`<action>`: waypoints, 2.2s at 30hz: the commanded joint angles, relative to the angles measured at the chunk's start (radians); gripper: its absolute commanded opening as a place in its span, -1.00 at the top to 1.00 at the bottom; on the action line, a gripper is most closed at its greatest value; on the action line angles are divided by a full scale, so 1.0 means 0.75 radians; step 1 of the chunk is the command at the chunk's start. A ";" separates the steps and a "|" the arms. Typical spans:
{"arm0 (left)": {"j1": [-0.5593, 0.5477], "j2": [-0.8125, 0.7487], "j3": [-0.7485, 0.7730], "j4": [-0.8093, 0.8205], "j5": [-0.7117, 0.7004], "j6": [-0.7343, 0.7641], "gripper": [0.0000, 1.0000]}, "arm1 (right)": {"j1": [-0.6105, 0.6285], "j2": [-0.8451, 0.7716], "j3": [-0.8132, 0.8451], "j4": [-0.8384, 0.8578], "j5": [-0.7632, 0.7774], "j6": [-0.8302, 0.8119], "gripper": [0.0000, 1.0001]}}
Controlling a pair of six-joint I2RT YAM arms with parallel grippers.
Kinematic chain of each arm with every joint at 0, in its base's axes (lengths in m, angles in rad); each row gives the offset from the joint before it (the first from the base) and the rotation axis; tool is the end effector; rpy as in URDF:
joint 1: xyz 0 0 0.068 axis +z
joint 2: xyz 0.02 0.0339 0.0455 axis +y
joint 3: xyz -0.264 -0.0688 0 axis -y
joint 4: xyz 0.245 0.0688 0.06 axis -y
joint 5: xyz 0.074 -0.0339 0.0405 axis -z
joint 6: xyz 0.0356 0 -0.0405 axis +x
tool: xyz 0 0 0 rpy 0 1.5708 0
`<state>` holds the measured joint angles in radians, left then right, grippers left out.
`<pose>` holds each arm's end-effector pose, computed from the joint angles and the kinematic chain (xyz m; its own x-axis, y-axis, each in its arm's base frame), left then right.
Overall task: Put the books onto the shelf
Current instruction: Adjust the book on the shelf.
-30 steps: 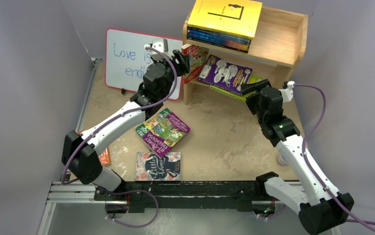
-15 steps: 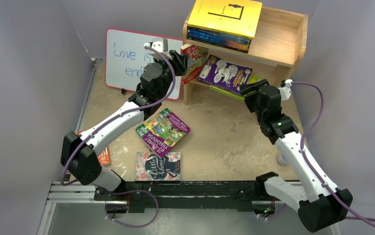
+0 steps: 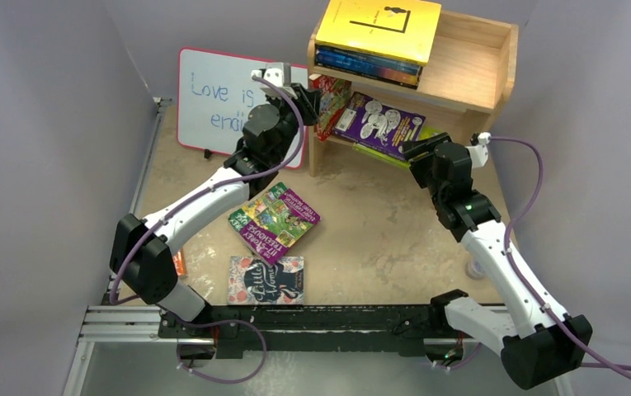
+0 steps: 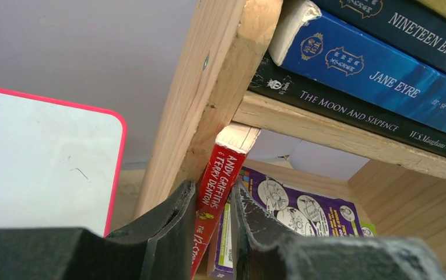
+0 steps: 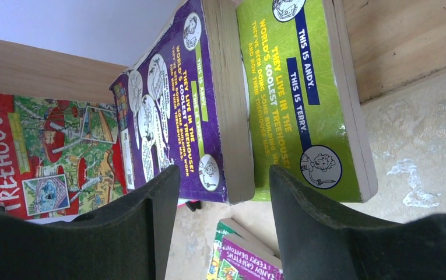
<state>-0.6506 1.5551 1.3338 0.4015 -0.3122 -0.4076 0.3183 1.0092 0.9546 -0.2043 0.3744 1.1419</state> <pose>0.3044 -0.2179 0.4016 -0.0022 -0.4724 -0.8814 0.3649 0.8202 -0.4405 0.2234 0.0599 0.3561 -0.0607 0.8712 -0.4872 0.2396 0.4865 0.8402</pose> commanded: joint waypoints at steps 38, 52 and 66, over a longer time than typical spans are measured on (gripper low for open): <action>0.002 -0.342 -0.277 0.089 0.496 0.410 -0.19 | -0.016 0.013 0.092 0.084 -0.074 0.046 0.78; -0.403 -0.058 -0.296 0.382 0.287 1.392 -0.48 | -0.018 0.008 0.173 0.071 -0.126 0.070 0.84; -0.407 0.342 -0.124 0.764 0.236 1.679 -0.41 | -0.026 0.037 0.235 0.065 -0.181 0.100 0.88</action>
<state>-0.9516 1.7897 1.1625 0.7971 -0.1131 0.7879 0.3054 1.0477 1.0668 -0.2089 0.2638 1.1919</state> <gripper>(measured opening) 0.733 0.233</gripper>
